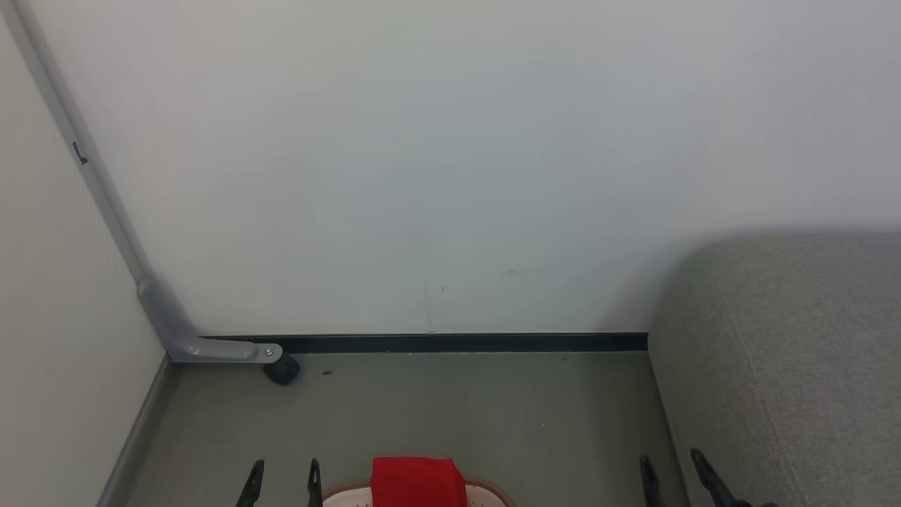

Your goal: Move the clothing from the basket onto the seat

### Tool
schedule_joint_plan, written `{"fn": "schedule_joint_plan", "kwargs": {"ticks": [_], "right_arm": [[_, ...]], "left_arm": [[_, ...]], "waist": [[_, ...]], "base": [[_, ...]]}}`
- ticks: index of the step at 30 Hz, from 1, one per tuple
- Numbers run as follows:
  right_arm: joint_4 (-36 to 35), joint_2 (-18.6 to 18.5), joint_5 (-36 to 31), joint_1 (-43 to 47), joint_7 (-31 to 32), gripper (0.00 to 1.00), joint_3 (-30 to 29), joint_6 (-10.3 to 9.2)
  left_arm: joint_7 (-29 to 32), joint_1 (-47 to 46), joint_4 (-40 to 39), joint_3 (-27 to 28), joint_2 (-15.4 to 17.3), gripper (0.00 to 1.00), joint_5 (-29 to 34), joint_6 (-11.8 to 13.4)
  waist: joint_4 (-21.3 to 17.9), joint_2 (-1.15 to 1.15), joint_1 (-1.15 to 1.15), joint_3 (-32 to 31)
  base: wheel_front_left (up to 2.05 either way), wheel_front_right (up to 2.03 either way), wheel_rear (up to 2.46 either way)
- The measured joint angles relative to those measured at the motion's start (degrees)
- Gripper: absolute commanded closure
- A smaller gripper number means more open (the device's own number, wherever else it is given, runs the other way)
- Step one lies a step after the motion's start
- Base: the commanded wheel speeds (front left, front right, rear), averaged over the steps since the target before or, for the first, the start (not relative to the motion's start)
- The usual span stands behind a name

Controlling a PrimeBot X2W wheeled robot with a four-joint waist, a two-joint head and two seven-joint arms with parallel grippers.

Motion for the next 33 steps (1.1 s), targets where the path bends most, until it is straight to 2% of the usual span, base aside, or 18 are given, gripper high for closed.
{"fn": "schedule_joint_plan", "kwargs": {"ticks": [33], "right_arm": [[1.37,0.15,-0.07,-0.02,0.00,0.00,-0.31,0.02]], "left_arm": [[0.00,-0.03,1.35,-0.34,0.02,0.00,-0.37,0.00]], "waist": [[-0.30,0.00,0.00,0.15]], "base": [[0.00,0.00,0.00]]}}
